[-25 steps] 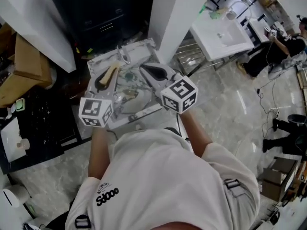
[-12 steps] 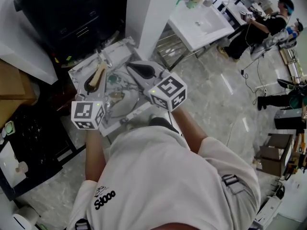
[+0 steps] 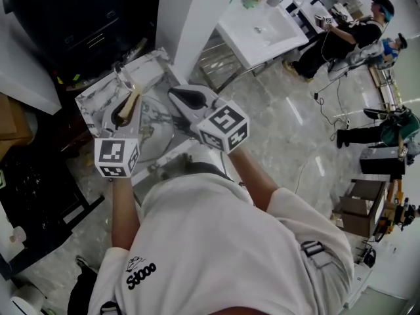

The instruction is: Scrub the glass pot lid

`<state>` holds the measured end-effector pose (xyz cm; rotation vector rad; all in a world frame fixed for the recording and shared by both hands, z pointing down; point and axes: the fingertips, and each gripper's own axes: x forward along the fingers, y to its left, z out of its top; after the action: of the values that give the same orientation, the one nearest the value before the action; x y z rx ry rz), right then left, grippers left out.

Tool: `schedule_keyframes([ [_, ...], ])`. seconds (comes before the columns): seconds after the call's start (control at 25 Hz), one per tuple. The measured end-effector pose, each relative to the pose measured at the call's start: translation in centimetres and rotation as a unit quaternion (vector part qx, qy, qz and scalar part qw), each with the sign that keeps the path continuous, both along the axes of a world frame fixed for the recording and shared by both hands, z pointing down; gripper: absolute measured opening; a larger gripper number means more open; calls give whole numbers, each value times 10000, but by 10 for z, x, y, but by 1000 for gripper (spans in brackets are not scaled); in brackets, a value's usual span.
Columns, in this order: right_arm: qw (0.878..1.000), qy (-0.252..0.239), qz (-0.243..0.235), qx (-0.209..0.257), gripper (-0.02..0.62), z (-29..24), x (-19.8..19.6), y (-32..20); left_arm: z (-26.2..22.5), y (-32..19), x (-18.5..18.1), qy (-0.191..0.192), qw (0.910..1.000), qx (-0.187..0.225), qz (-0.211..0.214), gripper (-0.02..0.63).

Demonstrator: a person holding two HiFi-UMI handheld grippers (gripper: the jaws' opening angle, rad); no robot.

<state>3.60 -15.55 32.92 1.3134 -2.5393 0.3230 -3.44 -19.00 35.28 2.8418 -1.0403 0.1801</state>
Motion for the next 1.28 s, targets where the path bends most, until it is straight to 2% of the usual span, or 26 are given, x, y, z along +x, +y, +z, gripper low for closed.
schedule_keyframes([
  [0.48, 9979, -63, -349, -547, 3, 48, -12, -7, 45, 2, -17, -352, 9975, -434, -429, 61],
  [0.76, 9945, 57, -590, -865, 3, 91, -16, -23, 86, -6, -27, -648, 9922, -791, -711, 61],
  [1.28, 9843, 40, -993, -1461, 2, 163, -18, -52, 175, -34, -41, -1312, 9711, -1588, -1208, 61],
])
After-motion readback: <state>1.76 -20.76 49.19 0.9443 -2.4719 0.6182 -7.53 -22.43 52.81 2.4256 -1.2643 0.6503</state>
